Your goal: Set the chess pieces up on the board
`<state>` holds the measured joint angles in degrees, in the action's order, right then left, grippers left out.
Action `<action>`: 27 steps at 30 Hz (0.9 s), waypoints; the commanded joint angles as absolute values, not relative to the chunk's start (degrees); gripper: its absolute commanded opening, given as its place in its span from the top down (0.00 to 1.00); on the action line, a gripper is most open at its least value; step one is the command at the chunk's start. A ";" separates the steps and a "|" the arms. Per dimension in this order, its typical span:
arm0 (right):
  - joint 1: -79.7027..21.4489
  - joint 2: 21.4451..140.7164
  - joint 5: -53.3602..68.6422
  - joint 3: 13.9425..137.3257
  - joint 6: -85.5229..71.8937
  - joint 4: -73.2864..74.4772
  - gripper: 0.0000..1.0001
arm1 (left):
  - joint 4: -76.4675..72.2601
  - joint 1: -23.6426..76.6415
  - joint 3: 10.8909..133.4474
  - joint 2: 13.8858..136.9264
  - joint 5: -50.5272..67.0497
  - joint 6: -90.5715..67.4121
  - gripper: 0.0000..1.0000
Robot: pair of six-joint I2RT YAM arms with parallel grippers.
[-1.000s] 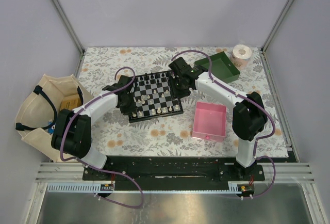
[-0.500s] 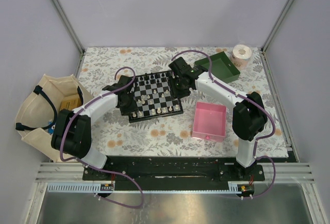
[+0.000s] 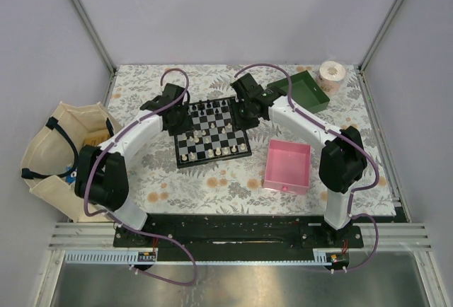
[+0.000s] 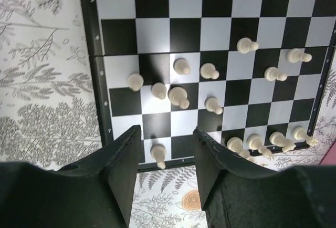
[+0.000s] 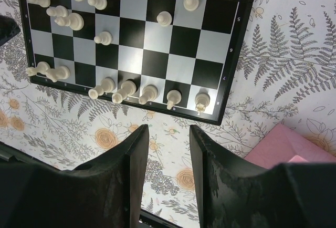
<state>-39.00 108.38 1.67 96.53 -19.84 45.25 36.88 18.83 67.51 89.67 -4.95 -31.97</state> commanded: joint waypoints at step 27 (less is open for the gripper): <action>-39.55 106.43 1.50 95.71 -19.78 44.65 0.55 | 35.25 21.80 75.23 101.34 -2.11 -29.27 0.62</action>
<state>-39.00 108.38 1.63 95.74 -19.86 45.25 36.45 21.54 73.17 100.55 -2.50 -29.74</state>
